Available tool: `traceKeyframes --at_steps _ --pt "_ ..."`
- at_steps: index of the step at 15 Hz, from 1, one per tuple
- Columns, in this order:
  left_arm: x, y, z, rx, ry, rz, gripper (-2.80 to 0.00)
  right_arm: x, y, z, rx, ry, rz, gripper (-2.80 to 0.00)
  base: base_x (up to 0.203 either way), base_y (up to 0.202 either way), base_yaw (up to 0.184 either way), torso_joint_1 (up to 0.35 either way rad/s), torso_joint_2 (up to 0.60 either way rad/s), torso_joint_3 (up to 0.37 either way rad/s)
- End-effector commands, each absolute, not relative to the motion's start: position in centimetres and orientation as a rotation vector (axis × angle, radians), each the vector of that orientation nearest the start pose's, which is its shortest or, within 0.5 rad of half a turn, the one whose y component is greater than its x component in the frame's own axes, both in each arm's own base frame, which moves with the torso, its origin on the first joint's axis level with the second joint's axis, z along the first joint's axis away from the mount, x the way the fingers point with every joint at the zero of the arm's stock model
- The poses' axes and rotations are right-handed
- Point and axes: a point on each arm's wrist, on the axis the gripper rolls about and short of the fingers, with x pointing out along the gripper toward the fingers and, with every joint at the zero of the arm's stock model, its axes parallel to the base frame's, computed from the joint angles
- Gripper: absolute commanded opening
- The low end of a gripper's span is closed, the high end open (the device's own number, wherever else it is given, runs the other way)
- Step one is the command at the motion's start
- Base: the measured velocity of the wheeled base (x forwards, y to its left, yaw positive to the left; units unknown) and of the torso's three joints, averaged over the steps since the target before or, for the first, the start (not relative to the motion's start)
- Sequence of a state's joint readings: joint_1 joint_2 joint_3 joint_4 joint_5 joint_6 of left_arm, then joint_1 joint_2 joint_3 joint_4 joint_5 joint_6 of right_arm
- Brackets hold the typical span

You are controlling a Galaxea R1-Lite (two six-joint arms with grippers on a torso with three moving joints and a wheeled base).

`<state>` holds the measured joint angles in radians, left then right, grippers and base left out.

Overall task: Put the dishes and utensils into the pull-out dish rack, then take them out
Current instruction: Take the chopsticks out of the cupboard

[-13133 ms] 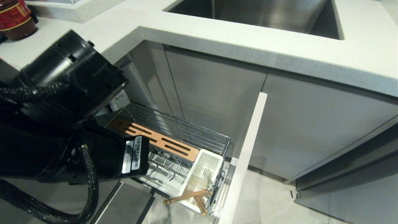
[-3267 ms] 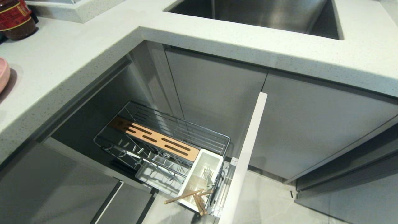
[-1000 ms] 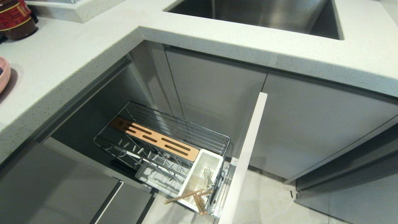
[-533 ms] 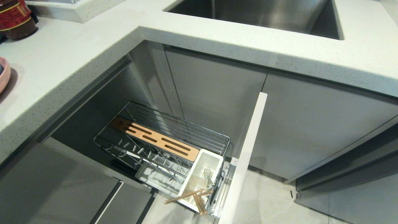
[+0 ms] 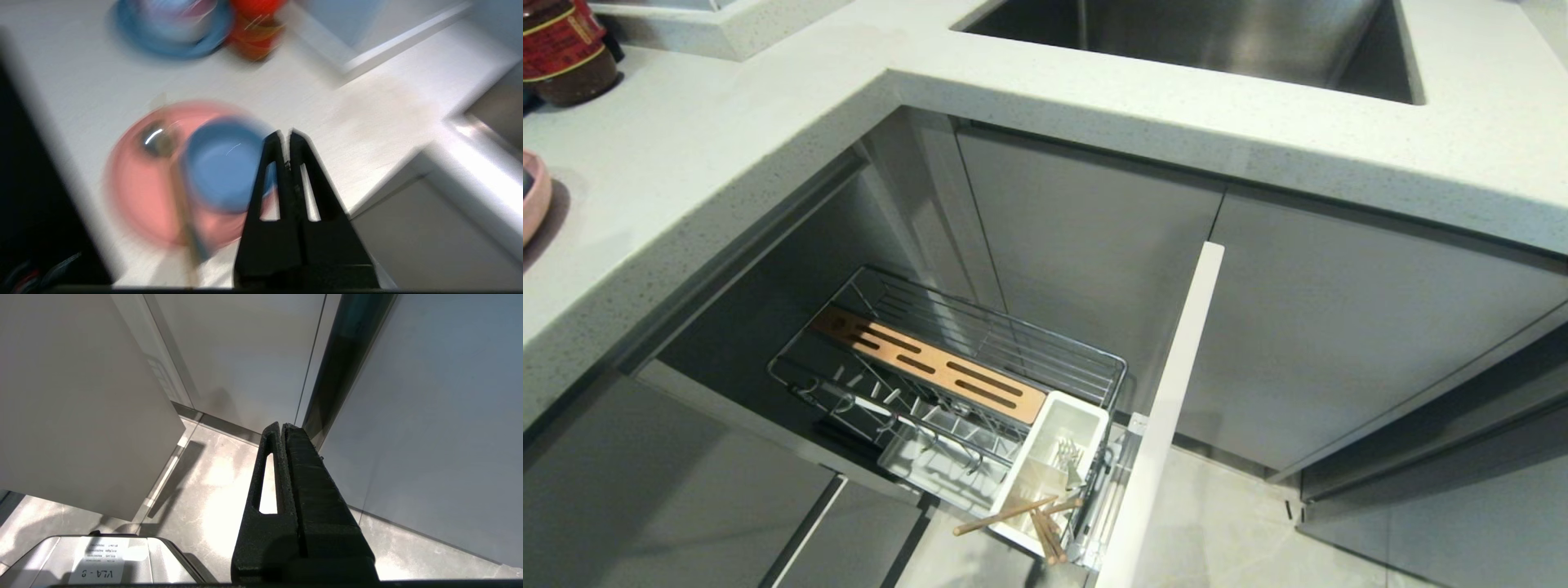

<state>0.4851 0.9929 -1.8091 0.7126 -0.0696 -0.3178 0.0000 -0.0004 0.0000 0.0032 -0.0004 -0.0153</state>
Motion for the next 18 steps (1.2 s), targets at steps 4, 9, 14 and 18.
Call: traceKeyframes --at_steps 4,9,14,18 --pt "-0.6 0.1 45.3 -0.343 -0.217 0.043 -2.8 -2.3 0.0 7.5 -0.015 0.003 -0.001 -2.8 0.0 0.0 0.0 0.0 0.0 0.0" --pt "6.8 -2.5 44.0 -0.378 0.011 -0.191 -2.8 -2.3 0.0 7.5 -0.016 0.003 -0.001 -2.8 0.0 0.0 0.0 0.0 0.0 0.0" --pt "11.2 -7.9 39.3 -0.216 0.412 -0.316 -2.8 -2.3 0.0 7.5 -0.017 0.003 -0.001 -2.8 0.0 0.0 0.0 0.0 0.0 0.0" --pt "12.8 -10.7 36.1 -0.056 0.669 -0.329 -2.8 -2.3 0.0 7.5 -0.015 0.003 -0.001 -2.8 0.0 0.0 0.0 0.0 0.0 0.0"
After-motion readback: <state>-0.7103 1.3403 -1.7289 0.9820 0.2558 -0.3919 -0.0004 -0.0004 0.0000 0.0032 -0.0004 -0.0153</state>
